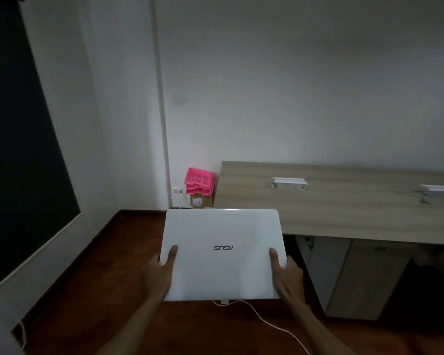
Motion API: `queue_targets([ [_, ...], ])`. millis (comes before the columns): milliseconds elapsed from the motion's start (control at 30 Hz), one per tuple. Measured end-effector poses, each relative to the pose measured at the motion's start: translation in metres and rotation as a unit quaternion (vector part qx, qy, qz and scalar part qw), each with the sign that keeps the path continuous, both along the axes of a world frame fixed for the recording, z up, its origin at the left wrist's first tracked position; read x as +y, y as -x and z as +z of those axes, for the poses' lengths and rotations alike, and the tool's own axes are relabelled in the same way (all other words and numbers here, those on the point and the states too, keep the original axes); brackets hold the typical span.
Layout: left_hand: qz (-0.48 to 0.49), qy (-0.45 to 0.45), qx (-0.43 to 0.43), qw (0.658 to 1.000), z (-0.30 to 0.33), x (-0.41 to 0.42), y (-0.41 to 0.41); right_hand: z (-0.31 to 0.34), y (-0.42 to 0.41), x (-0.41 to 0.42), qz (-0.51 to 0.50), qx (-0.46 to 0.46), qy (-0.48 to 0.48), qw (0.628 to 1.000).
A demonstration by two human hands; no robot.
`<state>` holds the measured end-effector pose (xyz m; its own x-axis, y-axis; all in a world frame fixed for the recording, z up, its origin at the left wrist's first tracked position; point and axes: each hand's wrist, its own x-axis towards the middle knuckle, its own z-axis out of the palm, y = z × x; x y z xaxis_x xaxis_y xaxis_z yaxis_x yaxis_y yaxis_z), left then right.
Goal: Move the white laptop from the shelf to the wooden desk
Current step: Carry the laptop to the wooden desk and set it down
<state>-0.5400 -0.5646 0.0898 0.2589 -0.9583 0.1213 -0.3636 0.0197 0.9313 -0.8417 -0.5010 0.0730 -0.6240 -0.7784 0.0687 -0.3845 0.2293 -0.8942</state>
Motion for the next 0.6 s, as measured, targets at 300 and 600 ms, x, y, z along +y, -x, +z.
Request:
queue_targets([
  [300, -0.042, -0.005, 0.001, 0.999, -0.018, -0.18, 0.069, -0.014, 0.063, -0.153, -0.05, -0.011, 0.001, 0.999],
  [600, -0.053, -0.029, -0.023, 0.998, -0.028, -0.347, 0.123, -0.016, 0.116, -0.312, -0.045, 0.003, -0.027, 0.999],
])
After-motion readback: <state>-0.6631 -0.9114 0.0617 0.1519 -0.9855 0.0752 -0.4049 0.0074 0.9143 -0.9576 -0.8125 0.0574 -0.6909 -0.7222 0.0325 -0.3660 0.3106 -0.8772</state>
